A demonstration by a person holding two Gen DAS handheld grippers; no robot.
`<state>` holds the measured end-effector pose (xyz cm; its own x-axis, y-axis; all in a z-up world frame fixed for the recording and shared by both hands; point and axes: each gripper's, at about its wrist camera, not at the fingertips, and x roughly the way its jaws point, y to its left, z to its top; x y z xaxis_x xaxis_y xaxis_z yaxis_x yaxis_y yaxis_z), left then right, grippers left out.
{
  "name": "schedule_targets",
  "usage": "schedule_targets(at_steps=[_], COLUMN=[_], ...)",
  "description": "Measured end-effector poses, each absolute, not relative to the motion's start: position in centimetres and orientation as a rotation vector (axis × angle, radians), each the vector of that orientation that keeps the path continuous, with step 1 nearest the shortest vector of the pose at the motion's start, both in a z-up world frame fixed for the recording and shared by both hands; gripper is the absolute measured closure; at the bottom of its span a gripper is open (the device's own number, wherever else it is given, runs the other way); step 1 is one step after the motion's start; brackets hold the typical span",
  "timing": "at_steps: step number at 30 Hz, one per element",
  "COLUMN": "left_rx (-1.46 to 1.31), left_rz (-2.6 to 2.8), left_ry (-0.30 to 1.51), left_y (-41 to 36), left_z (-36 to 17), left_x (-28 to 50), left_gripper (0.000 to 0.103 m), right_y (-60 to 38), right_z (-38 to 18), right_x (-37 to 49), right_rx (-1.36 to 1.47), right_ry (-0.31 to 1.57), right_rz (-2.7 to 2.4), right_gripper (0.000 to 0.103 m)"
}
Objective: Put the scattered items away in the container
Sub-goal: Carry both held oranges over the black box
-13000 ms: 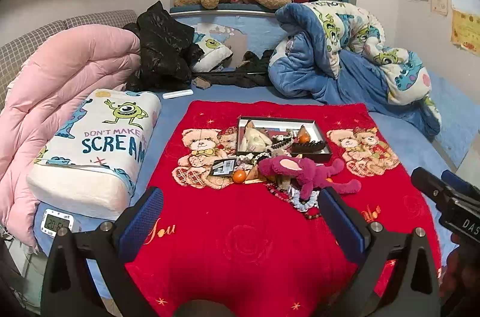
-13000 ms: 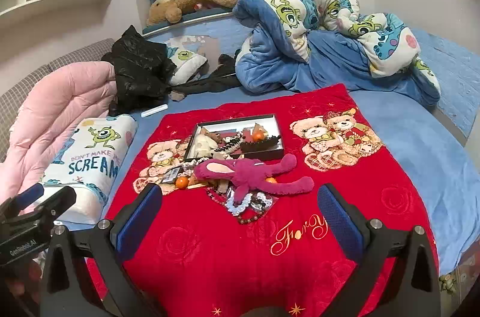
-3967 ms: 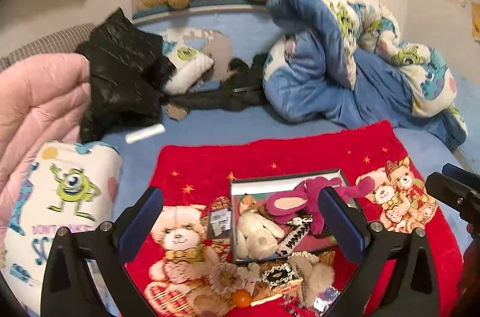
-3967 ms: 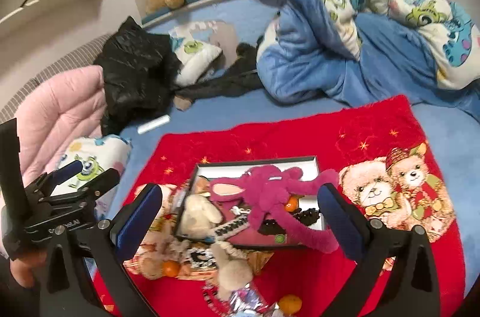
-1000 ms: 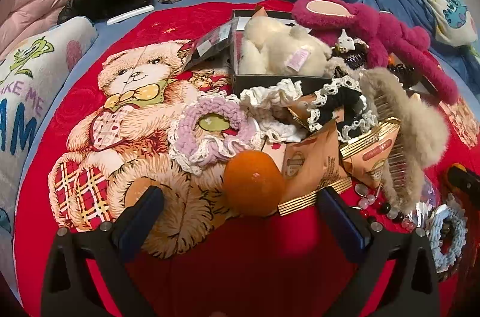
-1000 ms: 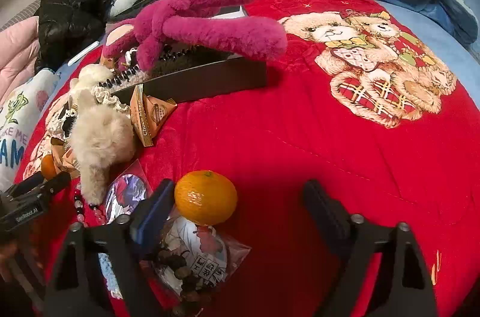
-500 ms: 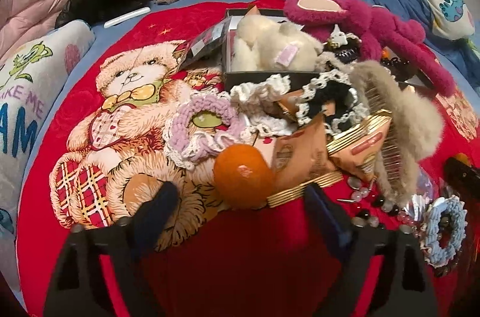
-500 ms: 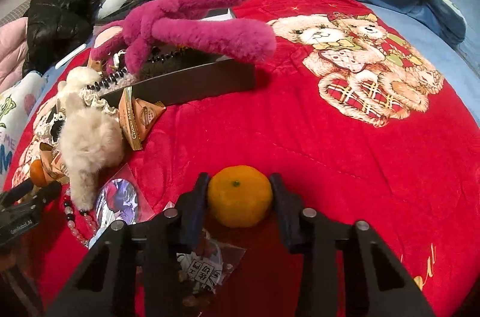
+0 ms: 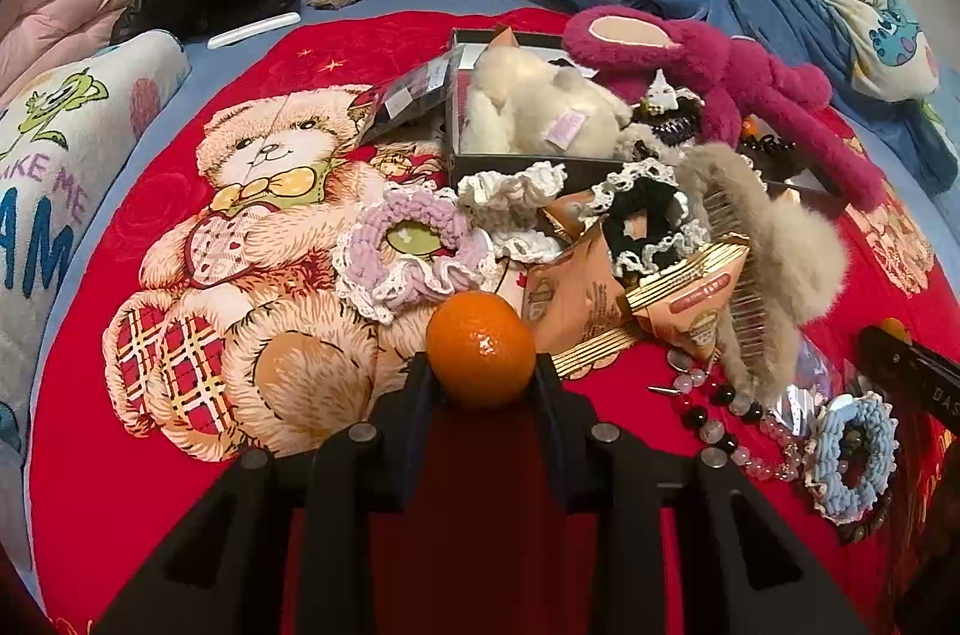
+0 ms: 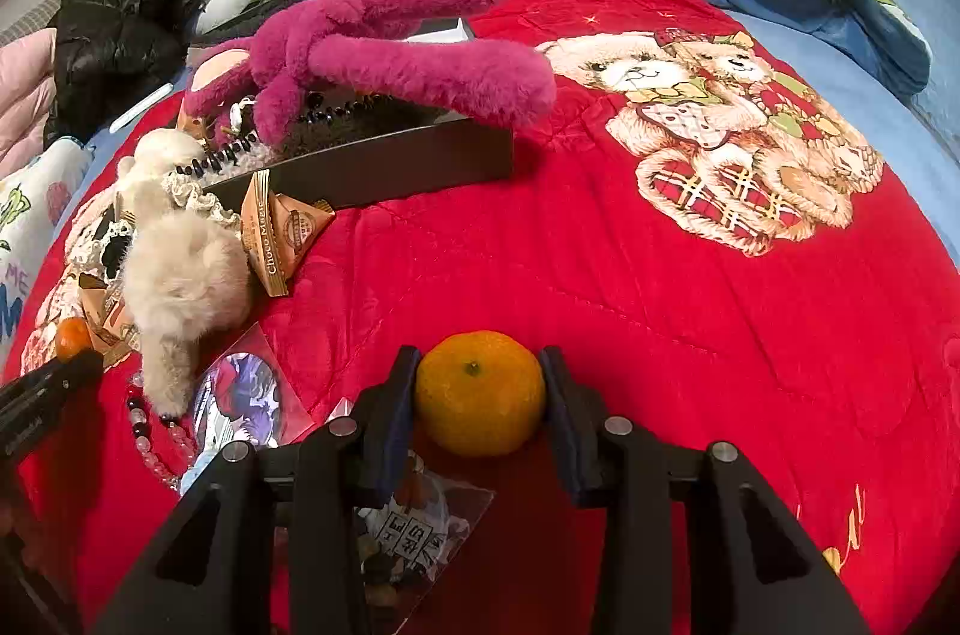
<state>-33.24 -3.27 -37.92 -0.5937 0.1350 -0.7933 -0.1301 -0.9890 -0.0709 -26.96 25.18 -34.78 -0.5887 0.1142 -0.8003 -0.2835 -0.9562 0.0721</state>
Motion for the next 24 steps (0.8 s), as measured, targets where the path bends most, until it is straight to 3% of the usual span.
schedule_targets(at_steps=[24], left_rx=[-1.213], left_rz=[2.719], left_ry=[-0.038], left_y=[-2.9], left_z=[-32.6], left_x=[-31.6], left_gripper=[0.071], right_y=[23.5], right_z=[-32.0], right_x=[-26.2], right_rx=[-1.229], right_ry=[0.292], right_rz=[2.691], right_gripper=[0.065])
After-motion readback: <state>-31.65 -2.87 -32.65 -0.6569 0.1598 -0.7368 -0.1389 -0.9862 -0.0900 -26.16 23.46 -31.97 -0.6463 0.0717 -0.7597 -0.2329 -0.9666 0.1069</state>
